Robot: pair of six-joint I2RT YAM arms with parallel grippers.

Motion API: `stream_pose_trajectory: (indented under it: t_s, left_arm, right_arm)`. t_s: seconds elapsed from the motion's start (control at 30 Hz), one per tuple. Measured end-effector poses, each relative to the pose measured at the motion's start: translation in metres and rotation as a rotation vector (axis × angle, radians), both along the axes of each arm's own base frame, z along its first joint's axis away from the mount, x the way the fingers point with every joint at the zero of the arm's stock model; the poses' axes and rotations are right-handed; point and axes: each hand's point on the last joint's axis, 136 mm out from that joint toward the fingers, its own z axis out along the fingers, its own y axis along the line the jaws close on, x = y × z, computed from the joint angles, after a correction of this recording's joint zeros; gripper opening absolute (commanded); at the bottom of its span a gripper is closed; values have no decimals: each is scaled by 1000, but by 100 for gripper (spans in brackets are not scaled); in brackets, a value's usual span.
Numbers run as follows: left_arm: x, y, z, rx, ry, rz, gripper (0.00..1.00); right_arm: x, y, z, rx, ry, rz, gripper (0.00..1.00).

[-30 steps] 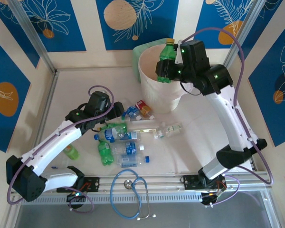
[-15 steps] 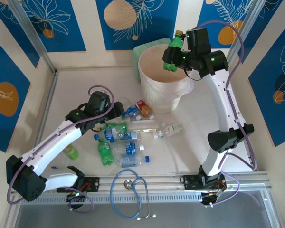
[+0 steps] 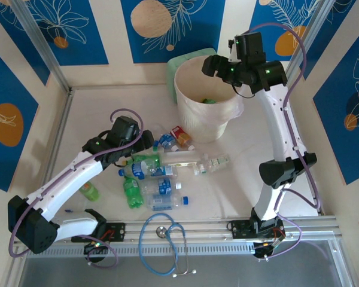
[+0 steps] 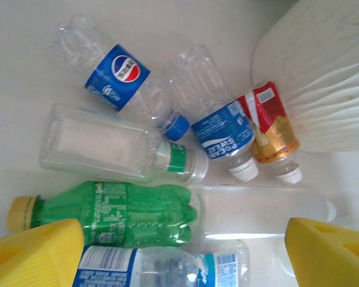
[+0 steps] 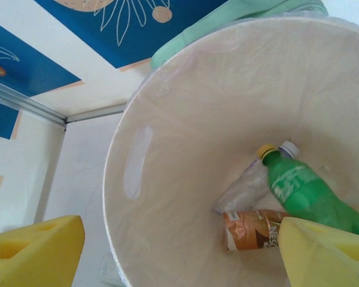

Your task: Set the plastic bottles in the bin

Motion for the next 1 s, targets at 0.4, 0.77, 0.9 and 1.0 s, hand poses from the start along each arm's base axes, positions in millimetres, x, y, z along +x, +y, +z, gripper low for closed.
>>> stream_pose_trajectory:
  t_s: [0.4,0.77,0.9,1.0]
  left_arm:
    - [-41,38,-4,-32,159,232,92]
    - [-68,62,-41,-118,302,456,92]
    - [-69,83,-52,-128,323,537,92]
    - [-70,94,-61,-130,349,578,91]
  right_arm:
    - [-157,116,-44,-105,3,429,84]
    - [-201,147,-125,-67,198,559,86]
    - [-208,179,-146,21,287,667,86]
    - [-211,203,-168,42,346,727,86]
